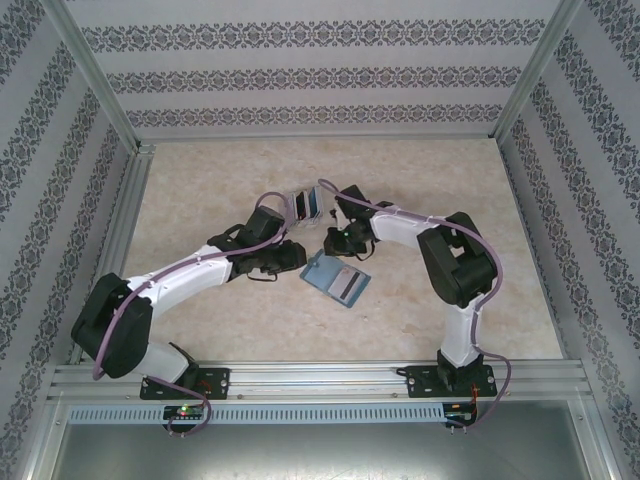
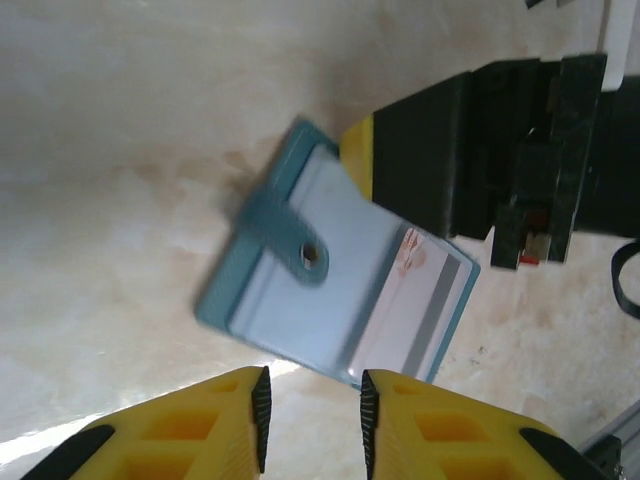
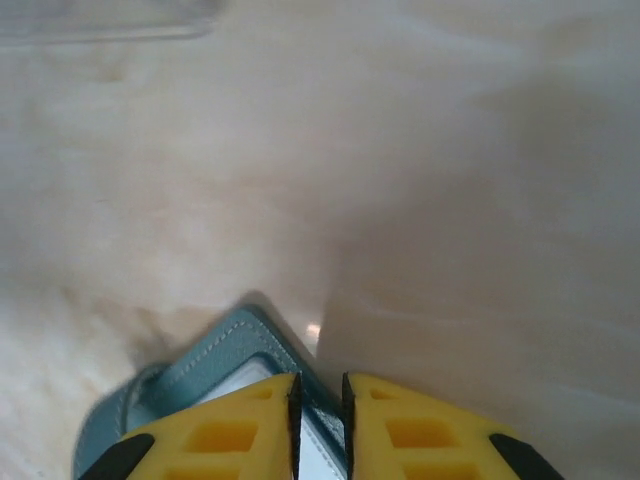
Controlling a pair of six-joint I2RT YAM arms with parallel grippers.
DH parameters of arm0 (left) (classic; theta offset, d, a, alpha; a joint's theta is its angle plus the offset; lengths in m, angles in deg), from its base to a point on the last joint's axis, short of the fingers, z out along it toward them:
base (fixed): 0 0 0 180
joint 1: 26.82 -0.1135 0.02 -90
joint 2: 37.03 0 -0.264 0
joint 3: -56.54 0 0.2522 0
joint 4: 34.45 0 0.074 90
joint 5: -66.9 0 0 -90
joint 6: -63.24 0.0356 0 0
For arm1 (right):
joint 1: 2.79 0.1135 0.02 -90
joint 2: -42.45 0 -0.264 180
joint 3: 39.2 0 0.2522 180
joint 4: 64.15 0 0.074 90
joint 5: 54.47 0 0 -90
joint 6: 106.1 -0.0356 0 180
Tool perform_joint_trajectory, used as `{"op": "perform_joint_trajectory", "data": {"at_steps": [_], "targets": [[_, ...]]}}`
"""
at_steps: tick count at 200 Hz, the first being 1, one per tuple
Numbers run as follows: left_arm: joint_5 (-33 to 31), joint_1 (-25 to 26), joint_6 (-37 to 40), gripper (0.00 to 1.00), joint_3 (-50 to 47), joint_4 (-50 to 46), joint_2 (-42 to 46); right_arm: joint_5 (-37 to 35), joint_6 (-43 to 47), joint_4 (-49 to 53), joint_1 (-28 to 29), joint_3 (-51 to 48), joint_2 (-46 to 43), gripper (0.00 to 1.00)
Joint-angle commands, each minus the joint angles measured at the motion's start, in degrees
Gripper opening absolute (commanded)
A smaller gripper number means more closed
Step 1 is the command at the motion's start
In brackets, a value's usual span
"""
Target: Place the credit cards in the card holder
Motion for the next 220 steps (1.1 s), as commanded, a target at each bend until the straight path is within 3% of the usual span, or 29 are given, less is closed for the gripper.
{"op": "perform_joint_trajectory", "data": {"at_steps": [1,66,134,220], "targets": [[-1.2,-2.5,2.5,0.33,-0.6,-2.2,2.4,2.2,-1.0,1.7,2.6,3.3,1.5,0.22],[0.3,-8.7,4.3,0.34,-1.0,0.1,3.0,2.7,-0.3,4.4,2.5,5.1,-2.5,0.22],[7.3,-14.6,5.6,0.36,6.7,4.9,-8.4,-2.1,0.8,5.5,1.5,4.6,-9.1,0.22],[9.8,-17.5,7.2,0.39,18.0,4.4,-18.2,-9.2,0.8,2.7,-0.7,4.4,-16.4,0.23]]}}
